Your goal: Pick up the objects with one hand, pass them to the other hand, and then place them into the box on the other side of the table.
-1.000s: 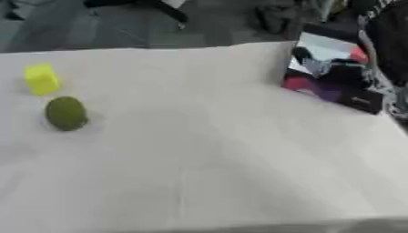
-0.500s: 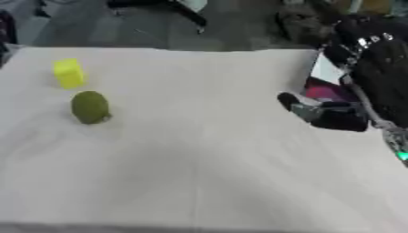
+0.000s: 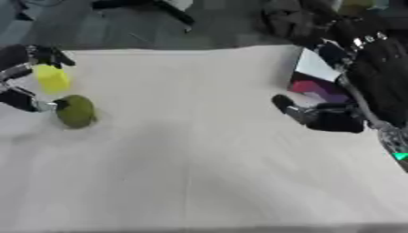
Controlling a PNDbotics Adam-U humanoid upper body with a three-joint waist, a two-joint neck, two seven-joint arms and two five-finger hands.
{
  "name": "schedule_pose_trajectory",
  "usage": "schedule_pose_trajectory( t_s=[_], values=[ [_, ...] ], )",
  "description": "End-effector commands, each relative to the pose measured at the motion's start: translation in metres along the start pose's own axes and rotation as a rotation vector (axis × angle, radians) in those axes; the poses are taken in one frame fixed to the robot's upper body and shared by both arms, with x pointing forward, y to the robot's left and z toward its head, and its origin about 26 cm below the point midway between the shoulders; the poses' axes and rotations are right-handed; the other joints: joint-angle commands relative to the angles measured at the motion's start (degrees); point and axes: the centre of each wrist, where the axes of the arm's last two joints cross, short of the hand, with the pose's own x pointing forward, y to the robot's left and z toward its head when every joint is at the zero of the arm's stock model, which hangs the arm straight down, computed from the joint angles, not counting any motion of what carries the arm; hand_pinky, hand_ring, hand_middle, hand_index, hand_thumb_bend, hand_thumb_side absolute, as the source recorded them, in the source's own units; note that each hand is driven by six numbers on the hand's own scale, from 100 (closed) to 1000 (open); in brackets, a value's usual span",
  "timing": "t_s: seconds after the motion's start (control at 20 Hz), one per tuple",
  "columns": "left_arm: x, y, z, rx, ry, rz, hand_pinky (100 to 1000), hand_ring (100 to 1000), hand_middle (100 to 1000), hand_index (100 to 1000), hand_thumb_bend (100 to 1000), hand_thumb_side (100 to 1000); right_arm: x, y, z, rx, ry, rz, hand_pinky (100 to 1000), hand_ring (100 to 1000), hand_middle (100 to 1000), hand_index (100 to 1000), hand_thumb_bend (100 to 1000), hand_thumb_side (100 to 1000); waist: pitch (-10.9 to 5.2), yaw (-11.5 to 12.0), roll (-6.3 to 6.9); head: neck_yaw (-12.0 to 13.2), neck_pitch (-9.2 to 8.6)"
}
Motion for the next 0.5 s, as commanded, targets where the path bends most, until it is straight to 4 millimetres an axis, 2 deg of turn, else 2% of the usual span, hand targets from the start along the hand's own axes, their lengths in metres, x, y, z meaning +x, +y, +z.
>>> schedule_pose_trajectory(
  t_s=[0.05, 0.3, 0.5],
  values=[
    [-0.01, -0.003, 0.007, -0.03, 0.029, -0.111, 697, 698, 749, 861, 500, 428, -0.001, -0.008, -0.004, -0.026, -0.014, 0.007, 799, 825, 1000, 808, 448, 593, -1.0, -0.3, 0.06, 0.2, -0.07],
    [-0.014, -0.033, 0.018, 0.03, 0.123, -0.173, 690, 693, 747, 859, 462, 400, 0.0, -0.007, -0.002, -0.022, -0.006, -0.008, 790, 823, 1000, 807, 457, 589, -0.98, -0.8, 0.18, 0.2, -0.07],
    [-0.015, -0.054, 0.025, 0.075, 0.178, -0.188, 677, 670, 723, 847, 393, 362, 0.001, -0.006, -0.002, -0.023, 0.001, -0.015, 786, 821, 1000, 805, 466, 590, -0.87, -1.0, 0.23, 0.4, -0.07]
  ],
)
